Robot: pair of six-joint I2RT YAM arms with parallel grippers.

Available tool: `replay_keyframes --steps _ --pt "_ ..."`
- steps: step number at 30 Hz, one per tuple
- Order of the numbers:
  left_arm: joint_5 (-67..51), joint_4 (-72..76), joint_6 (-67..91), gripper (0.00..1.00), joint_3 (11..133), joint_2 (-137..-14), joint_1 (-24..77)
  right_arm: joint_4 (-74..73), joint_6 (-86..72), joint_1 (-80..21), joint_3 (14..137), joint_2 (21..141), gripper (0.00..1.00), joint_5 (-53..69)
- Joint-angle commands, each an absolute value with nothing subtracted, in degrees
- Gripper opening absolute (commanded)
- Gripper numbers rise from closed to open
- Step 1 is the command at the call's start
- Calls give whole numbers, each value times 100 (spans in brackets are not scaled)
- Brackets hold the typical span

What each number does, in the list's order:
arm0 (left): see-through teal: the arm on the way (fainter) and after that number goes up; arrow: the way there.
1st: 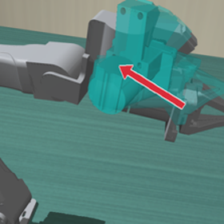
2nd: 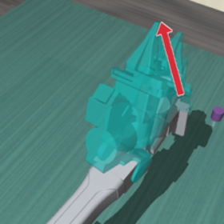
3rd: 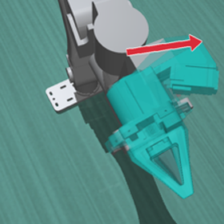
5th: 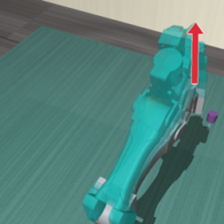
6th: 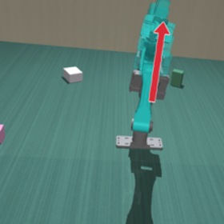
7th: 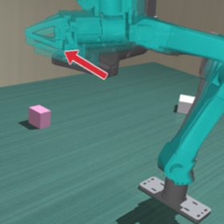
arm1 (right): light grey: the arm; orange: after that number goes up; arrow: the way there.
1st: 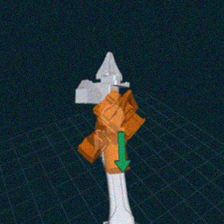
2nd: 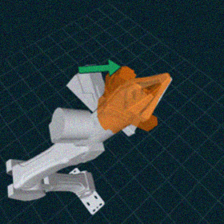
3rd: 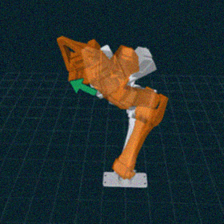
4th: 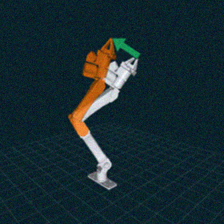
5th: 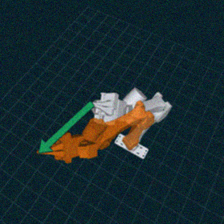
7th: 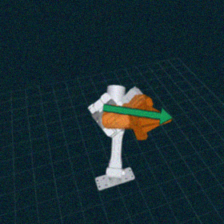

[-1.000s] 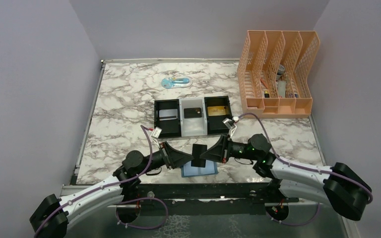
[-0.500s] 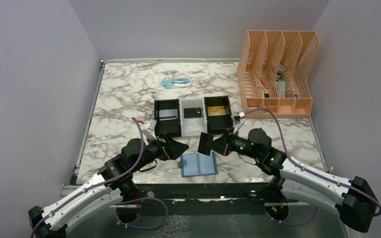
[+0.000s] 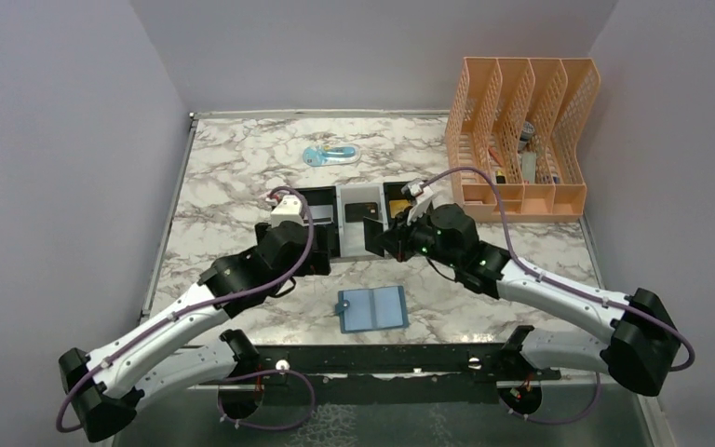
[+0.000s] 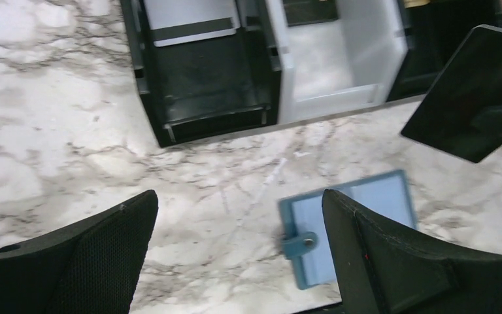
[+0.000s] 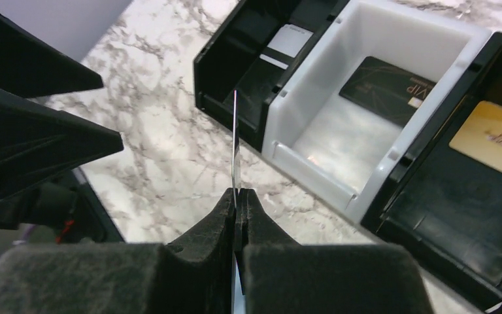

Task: Take the credit cards out of the card holder

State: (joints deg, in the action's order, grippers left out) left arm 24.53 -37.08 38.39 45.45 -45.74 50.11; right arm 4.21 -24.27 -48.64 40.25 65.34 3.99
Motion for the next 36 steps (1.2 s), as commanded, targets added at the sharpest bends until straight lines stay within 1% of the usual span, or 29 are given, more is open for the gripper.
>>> replay_keyframes --steps 1,5,6,8,11,15,18,20,25,36 --pt "3058 -4239 3004 99 4742 -4875 4528 899 -1200 -4865 4387 7102 1 -29" --pt "2168 -3670 2621 99 4432 -4589 3163 626 -333 -4907 5065 7980 1 -762" --pt "1977 -3636 2621 99 4396 -4529 2906 636 -120 -4917 5193 8202 1 -948" --pt "1946 -3620 2670 99 4336 -4352 2695 860 334 -4919 5304 8457 1 -1288" --pt "2152 -3649 2753 99 4269 -4055 2681 1119 1034 -4921 5511 8922 1 -1629" --pt "2117 -3640 2837 99 4195 -3813 2681 605 1794 -4922 6154 9573 1 -1380" --pt "2054 -3635 2817 99 4201 -3846 2681 889 2334 -4922 6203 9809 1 -1095" --pt "2022 -3630 2816 99 4208 -3876 2681 832 2623 -4922 6340 10021 1 -1192" --pt "2012 -3623 2797 99 4201 -3799 2681 531 3088 -4922 6821 10677 1 -1933" --pt "2021 -3573 2725 99 4180 -3741 2681 90 3540 -4922 7261 11224 1 -1916"
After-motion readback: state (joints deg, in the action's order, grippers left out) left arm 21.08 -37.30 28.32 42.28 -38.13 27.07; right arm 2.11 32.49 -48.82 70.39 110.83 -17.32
